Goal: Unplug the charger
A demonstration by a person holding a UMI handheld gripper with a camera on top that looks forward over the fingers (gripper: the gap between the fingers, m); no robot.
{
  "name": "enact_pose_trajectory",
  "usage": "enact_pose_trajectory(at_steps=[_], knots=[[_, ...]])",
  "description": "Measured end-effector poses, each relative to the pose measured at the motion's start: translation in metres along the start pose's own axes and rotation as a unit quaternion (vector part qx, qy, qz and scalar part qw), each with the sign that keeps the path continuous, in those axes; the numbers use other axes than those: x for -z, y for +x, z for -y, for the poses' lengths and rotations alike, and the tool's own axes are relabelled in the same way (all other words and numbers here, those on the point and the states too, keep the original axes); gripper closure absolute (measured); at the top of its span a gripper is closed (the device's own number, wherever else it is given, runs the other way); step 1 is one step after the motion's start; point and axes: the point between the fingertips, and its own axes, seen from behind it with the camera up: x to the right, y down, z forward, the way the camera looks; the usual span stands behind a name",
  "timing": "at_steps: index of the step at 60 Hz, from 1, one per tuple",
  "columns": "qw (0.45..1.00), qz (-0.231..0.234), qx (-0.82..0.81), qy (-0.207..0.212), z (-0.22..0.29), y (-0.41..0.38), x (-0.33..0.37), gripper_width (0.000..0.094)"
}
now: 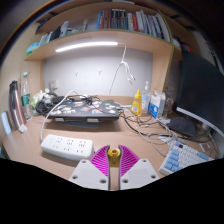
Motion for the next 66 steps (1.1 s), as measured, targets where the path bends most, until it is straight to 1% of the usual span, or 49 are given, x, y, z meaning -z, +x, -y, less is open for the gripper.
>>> enact_pose_trajectory(at_steps=[6,11,16,20,22,23,26,34,37,40,41,42,43,44,45,46,47,49,52,59,66], knots=[[1.0,-0.001,0.004,0.001,-0.002,-0.004,-0.003,0.0782],[1.0,-0.002,0.003,-0.008,-0.008,-0.006,-0.008,0.0767],[1.0,0.0,-0.009,-0.03,-0.019,-0.004,-0.014,0.0755],[0.998,0.001,-0.022,-0.06,-0.034,-0.003,-0.021,0.0746],[0.997,0.002,-0.026,-0.073,-0.039,-0.002,-0.024,0.0733],[0.997,0.001,-0.027,-0.066,-0.037,-0.002,-0.026,0.073],[0.997,0.001,-0.029,-0.071,-0.038,-0.001,-0.028,0.0716],[0.996,-0.004,-0.024,-0.09,-0.039,0.001,-0.031,0.0628],[0.995,-0.004,-0.019,-0.097,-0.041,0.002,-0.033,0.0557],[0.994,-0.002,-0.015,-0.107,-0.043,0.002,-0.036,0.0441],[0.994,-0.001,-0.013,-0.111,-0.044,0.003,-0.037,0.038],[0.993,0.0,-0.012,-0.115,-0.044,0.002,-0.038,0.0343],[0.993,0.002,-0.011,-0.119,-0.046,0.002,-0.039,0.0275],[0.992,0.005,-0.01,-0.123,-0.047,0.001,-0.04,0.0181],[0.992,0.009,-0.008,-0.127,-0.048,0.0,-0.042,0.0168],[0.991,0.012,-0.006,-0.132,-0.049,-0.001,-0.043,0.0087],[0.991,0.014,-0.004,-0.134,-0.049,-0.001,-0.045,0.0111],[0.991,0.012,-0.002,-0.133,-0.047,0.002,-0.048,0.0066],[0.991,0.003,-0.001,-0.135,-0.044,0.007,-0.049,0.0039],[0.994,-0.014,-0.01,-0.11,-0.027,0.016,-0.044,0.0043],[0.996,-0.024,-0.031,-0.079,-0.009,0.019,-0.02,0.0046]])
